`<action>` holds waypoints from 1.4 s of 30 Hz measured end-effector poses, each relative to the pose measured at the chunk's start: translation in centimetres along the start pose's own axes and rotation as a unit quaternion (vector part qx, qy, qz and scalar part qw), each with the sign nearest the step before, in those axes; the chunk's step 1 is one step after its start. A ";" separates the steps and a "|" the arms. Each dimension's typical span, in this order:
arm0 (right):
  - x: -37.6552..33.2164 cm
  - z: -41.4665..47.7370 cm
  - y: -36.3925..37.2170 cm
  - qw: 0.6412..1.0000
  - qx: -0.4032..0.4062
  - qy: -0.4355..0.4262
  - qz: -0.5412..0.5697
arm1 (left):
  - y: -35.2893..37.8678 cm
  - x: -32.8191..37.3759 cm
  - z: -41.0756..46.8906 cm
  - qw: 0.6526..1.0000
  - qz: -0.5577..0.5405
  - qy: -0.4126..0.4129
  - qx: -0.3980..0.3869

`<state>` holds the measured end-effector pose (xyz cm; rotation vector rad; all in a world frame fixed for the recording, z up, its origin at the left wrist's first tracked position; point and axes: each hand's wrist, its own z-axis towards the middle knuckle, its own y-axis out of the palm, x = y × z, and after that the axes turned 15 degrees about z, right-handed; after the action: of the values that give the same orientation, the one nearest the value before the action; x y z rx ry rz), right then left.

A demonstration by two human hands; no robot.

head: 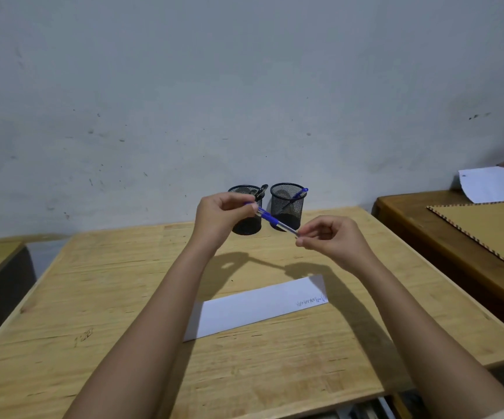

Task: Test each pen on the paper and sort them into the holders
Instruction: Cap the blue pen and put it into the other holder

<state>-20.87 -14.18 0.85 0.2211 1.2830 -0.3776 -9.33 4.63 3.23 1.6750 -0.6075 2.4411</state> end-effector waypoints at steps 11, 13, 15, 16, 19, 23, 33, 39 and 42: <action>1.1 2.8 -1.3 0.998 0.028 0.012 -0.056 | 5.8 2.6 4.1 0.995 0.042 0.087 0.010; 1.6 3.4 -2.8 0.996 0.085 0.002 0.000 | 6.7 1.3 4.9 0.994 0.087 0.071 0.012; 1.8 4.5 -4.0 0.990 0.121 -0.001 0.071 | 7.7 -0.3 5.6 0.986 0.158 0.049 0.001; 1.7 5.3 -4.5 0.986 0.129 -0.002 0.107 | 8.3 -1.2 5.9 0.979 0.197 0.044 -0.009; 1.7 8.2 -5.0 0.972 0.152 -0.008 0.180 | 9.7 -3.5 7.1 0.961 0.272 0.025 -0.052; 2.4 12.4 -4.8 0.955 0.176 -0.018 0.239 | 11.0 -5.5 8.6 0.954 0.289 -0.008 -0.084; 7.3 17.5 -3.8 0.984 0.165 0.018 0.060 | 12.3 -6.5 11.0 0.965 0.237 -0.032 -0.106; 7.7 17.8 -3.6 0.993 0.108 0.040 0.022 | 12.5 -7.1 11.7 0.975 0.196 -0.055 -0.093; 7.8 18.2 -3.6 0.995 0.068 0.071 -0.025 | 12.7 -7.3 11.7 0.978 0.182 -0.060 -0.085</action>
<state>-4.26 -25.32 -1.43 0.3358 1.4057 -0.4999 -0.40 -10.62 -3.13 1.7823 -1.2006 2.4369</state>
